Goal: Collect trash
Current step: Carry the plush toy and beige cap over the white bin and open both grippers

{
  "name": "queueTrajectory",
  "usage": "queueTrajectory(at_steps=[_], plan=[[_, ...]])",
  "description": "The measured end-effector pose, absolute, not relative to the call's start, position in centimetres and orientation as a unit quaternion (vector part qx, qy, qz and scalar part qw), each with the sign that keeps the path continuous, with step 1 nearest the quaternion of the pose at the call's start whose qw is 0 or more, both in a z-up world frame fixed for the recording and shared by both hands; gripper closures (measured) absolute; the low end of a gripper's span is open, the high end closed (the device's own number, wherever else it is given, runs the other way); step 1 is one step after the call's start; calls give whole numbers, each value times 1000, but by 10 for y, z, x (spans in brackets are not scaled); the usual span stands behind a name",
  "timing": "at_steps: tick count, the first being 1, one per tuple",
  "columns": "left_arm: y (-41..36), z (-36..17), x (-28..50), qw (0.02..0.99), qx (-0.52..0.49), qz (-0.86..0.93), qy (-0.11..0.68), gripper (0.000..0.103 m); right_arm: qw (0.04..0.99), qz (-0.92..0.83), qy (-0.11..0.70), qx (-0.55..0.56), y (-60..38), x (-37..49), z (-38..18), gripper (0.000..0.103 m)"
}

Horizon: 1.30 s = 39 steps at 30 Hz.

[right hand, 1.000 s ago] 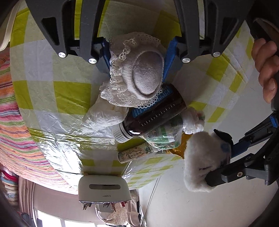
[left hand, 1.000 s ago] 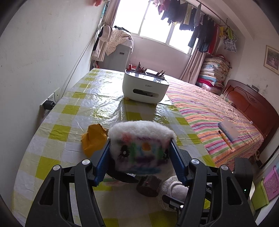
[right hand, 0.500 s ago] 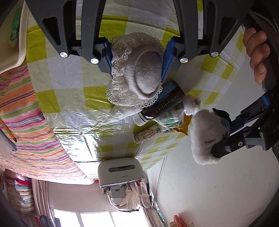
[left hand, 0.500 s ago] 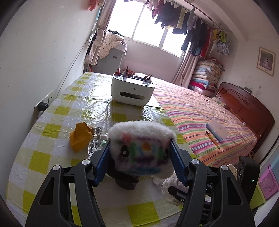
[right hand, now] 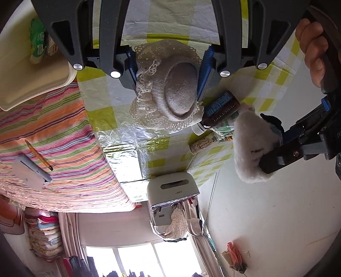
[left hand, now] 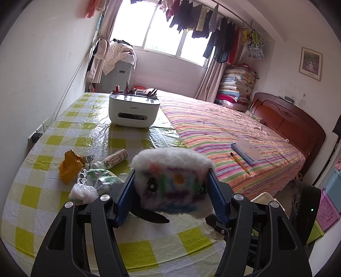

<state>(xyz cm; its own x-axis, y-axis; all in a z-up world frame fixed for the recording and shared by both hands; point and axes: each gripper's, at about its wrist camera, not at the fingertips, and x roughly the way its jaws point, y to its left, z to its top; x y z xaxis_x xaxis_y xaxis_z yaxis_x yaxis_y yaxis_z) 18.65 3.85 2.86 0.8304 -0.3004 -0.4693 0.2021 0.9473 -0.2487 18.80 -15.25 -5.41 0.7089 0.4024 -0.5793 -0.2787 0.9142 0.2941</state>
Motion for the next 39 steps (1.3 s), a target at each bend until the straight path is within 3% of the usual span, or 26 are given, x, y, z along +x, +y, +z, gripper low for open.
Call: queueTrajectory(at_steps=[39], plan=[[-96,51,143,936,-31,-248,249,41,952,-6,229,206,-321,101,-31,55]])
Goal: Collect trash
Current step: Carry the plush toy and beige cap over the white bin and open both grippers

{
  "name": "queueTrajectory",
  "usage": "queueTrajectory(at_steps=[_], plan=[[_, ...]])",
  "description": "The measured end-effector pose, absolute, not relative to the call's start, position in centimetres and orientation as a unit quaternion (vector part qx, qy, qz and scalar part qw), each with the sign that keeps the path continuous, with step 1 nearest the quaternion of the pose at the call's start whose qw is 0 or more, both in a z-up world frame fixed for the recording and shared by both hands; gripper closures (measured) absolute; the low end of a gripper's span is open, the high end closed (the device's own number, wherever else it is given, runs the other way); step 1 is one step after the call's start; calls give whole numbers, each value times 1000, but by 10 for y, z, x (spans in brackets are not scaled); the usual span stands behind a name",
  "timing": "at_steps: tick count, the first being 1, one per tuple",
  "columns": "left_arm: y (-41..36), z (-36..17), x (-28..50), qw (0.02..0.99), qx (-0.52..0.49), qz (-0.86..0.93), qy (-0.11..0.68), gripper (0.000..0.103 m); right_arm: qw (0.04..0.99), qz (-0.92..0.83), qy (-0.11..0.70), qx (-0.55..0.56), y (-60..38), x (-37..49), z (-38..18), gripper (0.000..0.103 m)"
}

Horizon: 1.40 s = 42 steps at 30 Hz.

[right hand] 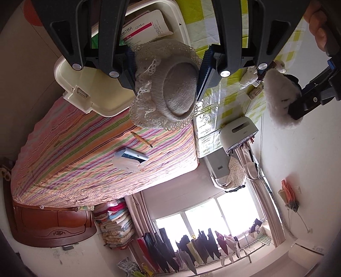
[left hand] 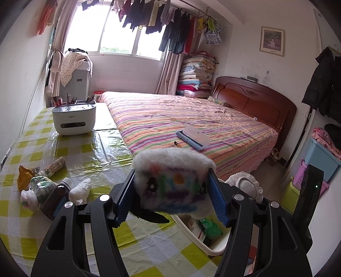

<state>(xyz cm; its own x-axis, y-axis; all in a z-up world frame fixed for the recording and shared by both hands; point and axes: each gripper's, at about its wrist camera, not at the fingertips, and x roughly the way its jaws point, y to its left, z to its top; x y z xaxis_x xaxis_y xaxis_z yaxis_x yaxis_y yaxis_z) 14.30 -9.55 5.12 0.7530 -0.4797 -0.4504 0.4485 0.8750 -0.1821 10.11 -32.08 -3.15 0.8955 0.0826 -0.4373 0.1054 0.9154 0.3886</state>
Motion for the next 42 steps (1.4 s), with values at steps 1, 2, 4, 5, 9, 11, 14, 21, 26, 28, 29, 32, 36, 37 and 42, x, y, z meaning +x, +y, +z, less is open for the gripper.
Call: queueTrajectory(at_steps=[1,2,4,5,9,11,14,21,26,28,29,32,36,37,42], plan=[[-98,51,143,936,-30,-249,248,41,951,-6,228,209,-323,100,-32,55],[-101,51,144,935,-29,-251,248,41,950,-5,229,211,-326,100,-32,55],[-105,50,145,934,-29,-254,248,40,949,-8,229,217,-330,99,-33,54],[-107,50,145,934,-29,-254,248,40,949,-8,228,220,-332,98,-33,50],[-113,47,148,932,-31,-256,255,40,950,-11,210,230,-339,91,-30,41],[-117,44,151,929,-32,-260,260,40,951,-15,197,238,-343,87,-29,41],[-125,41,152,926,-31,-266,266,40,950,-32,175,256,-352,78,-27,41],[-147,31,153,917,-22,-285,277,40,939,-74,125,312,-380,57,-27,41],[-160,25,156,905,-32,-305,294,40,933,-96,102,332,-391,45,-27,41],[-166,21,157,900,-31,-314,300,40,931,-101,95,337,-392,41,-27,41],[-169,20,157,898,-28,-318,303,40,931,-103,93,338,-392,40,-27,41],[-181,17,157,889,-26,-335,311,38,931,-105,87,339,-394,38,-27,41],[-194,14,155,883,-14,-348,315,30,932,-107,79,338,-393,34,-26,41],[-195,14,153,884,-11,-346,313,29,932,-108,77,338,-393,33,-25,41],[-200,12,151,886,6,-340,314,25,931,-110,67,342,-396,30,-25,41]])
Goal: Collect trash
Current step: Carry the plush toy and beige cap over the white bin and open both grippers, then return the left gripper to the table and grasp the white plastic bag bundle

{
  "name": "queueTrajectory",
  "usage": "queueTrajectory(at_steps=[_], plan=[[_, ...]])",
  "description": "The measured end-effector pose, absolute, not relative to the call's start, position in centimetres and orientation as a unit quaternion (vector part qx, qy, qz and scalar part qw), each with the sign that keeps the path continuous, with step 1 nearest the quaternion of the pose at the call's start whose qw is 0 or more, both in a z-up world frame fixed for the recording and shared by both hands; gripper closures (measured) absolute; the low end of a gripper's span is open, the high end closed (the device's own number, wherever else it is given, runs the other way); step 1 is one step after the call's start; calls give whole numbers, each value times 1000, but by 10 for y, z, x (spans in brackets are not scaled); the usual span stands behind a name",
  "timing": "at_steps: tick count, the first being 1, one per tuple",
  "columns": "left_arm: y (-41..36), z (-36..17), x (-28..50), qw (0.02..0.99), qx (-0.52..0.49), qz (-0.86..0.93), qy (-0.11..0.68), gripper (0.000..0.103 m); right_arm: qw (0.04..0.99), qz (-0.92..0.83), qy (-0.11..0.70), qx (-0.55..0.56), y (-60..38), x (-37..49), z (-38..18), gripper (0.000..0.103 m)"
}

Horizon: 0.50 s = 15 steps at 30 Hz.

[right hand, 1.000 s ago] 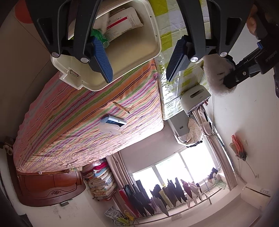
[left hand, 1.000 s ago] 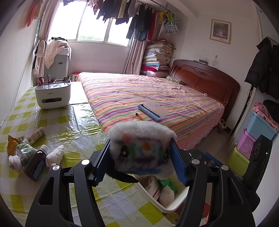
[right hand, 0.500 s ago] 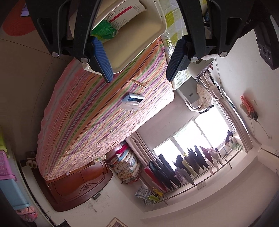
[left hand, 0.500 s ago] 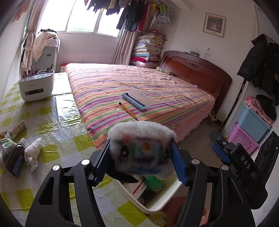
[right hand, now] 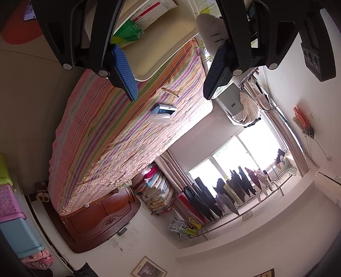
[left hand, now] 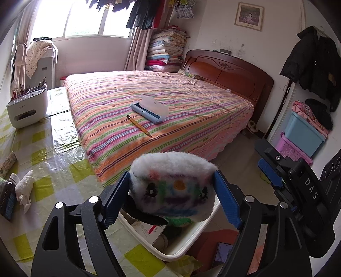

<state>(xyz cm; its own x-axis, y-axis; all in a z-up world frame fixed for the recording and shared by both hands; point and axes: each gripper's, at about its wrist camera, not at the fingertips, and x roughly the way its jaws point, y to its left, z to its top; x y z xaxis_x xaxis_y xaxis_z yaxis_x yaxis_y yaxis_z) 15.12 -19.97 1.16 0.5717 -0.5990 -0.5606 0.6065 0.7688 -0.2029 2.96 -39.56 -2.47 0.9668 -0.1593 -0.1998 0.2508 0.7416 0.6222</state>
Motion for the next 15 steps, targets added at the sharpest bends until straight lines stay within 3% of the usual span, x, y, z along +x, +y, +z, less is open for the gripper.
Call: queueTrajectory(at_steps=[2,4,15], plan=[[-196,12,153,888,1,-336,313,24,930,-109,67,345,-397,30,-26,41],[-191,13,154,892,-9,-332,308,16,930,-108,67,344,-395,30,-25,41],[-160,28,160,903,-47,-309,294,15,934,-98,69,336,-390,33,-22,41]])
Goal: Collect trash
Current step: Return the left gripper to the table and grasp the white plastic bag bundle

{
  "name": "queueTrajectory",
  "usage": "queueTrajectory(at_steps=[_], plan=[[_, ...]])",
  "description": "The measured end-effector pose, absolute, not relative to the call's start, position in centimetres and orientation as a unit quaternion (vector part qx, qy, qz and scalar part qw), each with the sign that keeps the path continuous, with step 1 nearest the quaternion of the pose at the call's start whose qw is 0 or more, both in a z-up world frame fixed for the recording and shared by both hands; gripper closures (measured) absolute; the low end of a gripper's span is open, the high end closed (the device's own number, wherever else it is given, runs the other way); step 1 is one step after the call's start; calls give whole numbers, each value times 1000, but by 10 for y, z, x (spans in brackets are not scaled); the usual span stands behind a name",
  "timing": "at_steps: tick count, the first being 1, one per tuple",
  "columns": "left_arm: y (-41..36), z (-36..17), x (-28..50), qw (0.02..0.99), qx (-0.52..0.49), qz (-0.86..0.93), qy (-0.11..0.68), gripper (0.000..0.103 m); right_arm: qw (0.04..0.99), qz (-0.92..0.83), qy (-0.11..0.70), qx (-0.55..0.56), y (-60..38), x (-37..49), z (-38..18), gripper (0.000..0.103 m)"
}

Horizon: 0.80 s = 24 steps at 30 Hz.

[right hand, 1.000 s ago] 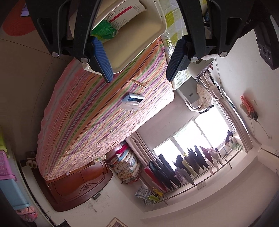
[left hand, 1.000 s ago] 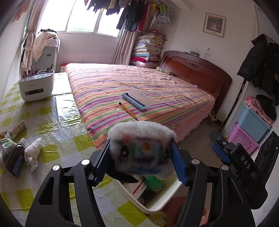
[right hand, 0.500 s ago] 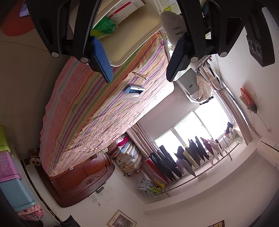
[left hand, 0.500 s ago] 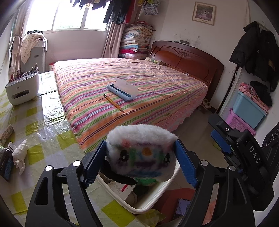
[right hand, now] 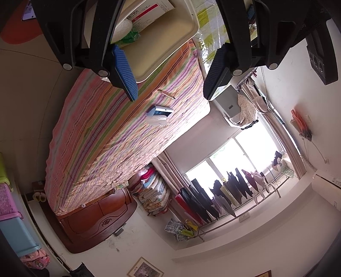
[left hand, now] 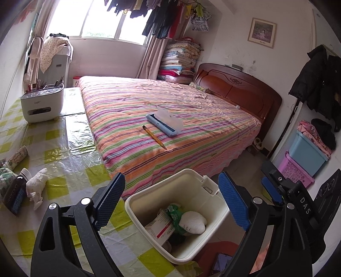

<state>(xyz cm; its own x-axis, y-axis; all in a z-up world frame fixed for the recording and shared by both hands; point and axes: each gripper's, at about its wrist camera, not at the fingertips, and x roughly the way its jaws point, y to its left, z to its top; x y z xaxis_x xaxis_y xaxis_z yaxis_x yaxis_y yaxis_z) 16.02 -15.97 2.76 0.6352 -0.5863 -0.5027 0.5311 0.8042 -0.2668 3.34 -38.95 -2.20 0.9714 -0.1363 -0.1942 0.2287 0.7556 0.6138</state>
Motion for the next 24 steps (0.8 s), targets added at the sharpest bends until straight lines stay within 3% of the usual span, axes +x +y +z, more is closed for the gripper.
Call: queueTrajectory(at_steps=[14,24], plan=[[-88,31,173,926,-57,-233,292,15,943,-62,95,314,-359,54,-19,41],[25,31,195,931,-105,-152,314,15,954,-5,134,267,-303,81,-22,41]])
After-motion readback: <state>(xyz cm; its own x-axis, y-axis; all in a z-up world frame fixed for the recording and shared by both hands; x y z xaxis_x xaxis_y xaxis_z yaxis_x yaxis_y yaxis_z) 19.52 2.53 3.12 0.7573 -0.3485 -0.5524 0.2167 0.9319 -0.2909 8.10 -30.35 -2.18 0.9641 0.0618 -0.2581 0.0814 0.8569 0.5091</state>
